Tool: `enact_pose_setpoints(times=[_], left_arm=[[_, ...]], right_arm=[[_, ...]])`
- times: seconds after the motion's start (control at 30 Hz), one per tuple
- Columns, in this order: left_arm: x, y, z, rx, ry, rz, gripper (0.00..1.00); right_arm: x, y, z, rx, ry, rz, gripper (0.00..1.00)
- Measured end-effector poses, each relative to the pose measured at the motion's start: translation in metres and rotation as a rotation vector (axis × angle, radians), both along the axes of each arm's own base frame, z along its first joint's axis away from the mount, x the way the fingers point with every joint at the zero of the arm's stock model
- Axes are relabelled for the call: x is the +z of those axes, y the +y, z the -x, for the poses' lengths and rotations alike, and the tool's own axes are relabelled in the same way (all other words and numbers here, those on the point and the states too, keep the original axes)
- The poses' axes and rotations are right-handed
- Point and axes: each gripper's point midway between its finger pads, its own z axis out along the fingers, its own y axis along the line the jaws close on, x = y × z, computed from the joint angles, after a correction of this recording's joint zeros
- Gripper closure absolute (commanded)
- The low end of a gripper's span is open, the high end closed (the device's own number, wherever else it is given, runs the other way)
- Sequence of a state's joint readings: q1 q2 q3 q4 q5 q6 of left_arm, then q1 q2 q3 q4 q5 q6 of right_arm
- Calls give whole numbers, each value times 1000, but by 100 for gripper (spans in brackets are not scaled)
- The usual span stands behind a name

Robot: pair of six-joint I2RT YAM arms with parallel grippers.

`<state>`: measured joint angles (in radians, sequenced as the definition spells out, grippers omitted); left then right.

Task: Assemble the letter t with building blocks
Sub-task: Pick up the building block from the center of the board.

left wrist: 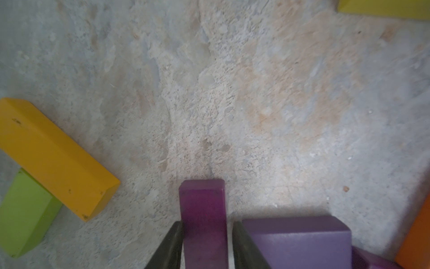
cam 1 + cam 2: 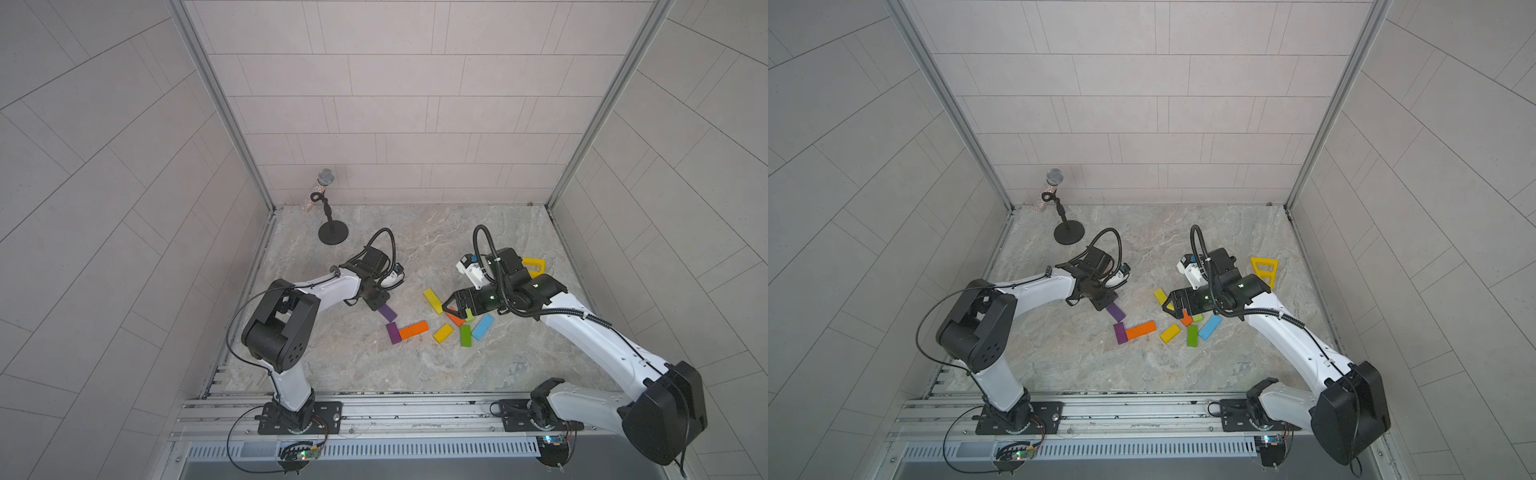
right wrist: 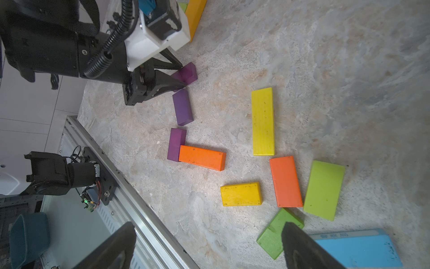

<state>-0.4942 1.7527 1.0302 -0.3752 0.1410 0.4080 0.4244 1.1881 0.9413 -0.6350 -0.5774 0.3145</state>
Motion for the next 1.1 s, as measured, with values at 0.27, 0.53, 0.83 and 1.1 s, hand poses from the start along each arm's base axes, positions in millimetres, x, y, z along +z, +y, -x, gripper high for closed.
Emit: enact_pose_setpoints(times=[0.27, 0.53, 0.83, 1.1], left_arm=[[-4, 1, 4, -14, 28, -13, 67], [-4, 1, 7, -37, 37, -19, 66], [-11, 6, 11, -37, 68, -44, 61], [-11, 7, 10, -42, 87, -57, 76]], right_arm=[[-1, 0, 0, 1, 5, 1, 0], [-1, 0, 0, 1, 5, 1, 1], [-1, 0, 0, 1, 5, 0, 0], [-1, 0, -1, 0, 4, 0, 0]])
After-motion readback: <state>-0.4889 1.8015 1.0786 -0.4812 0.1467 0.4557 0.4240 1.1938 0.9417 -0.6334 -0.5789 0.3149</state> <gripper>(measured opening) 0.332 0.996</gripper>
